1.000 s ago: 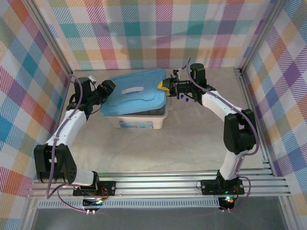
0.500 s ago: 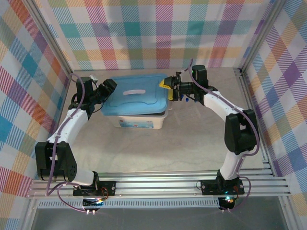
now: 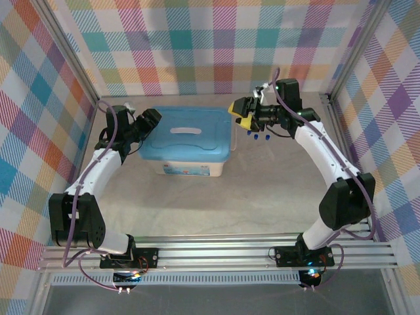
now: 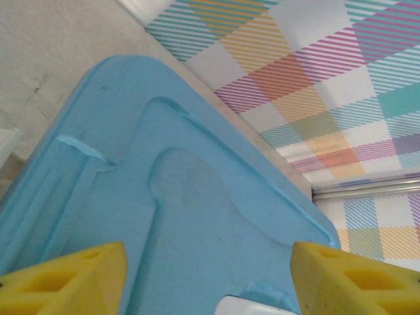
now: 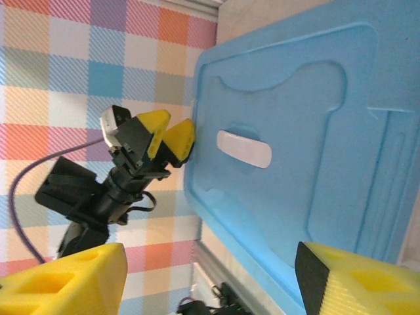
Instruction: Organize the chemistry lab equipment
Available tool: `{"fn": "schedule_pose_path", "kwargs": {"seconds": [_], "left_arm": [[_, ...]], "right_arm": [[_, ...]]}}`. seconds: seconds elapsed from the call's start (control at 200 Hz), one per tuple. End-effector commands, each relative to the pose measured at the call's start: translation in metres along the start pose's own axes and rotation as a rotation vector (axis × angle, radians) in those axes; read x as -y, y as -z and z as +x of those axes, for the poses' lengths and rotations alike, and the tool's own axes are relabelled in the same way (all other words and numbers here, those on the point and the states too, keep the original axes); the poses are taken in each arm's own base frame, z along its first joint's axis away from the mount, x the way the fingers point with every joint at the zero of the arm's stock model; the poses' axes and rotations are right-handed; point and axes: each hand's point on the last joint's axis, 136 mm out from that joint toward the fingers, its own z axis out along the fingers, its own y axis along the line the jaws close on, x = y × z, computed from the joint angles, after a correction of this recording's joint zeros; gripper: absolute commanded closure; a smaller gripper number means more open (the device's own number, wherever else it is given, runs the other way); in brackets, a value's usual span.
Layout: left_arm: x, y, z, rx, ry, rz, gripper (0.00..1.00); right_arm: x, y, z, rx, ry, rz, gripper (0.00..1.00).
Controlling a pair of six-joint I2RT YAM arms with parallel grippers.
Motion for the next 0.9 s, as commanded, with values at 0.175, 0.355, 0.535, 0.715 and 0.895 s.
{"fn": "schedule_pose_path", "kwargs": {"seconds": [0.175,0.355,0.535,0.715,0.895], "left_arm": [[-0.013,-0.006,0.026,-0.083,0.03,-0.05,0.33],[-0.006,-0.004,0.026,-0.079,0.019,-0.043,0.33],[-0.01,-0.002,0.026,-0.076,0.009,-0.069,0.33],[-0.004,0.007,0.017,-0.044,-0.024,-0.078,0.33],[0.009,0.031,-0.013,0.05,-0.066,-0.107,0.32]], "right_arm": [[0.014,-0.034,0.032,-0.063,0.147,0.211,0.3],[0.024,-0.055,0.037,-0.098,0.142,0.233,0.3],[0.055,-0.069,0.044,-0.145,0.097,0.3,0.3],[0.064,-0.071,0.047,-0.151,0.097,0.331,0.29],[0.046,-0.052,0.045,-0.087,0.193,0.387,0.28]]}}
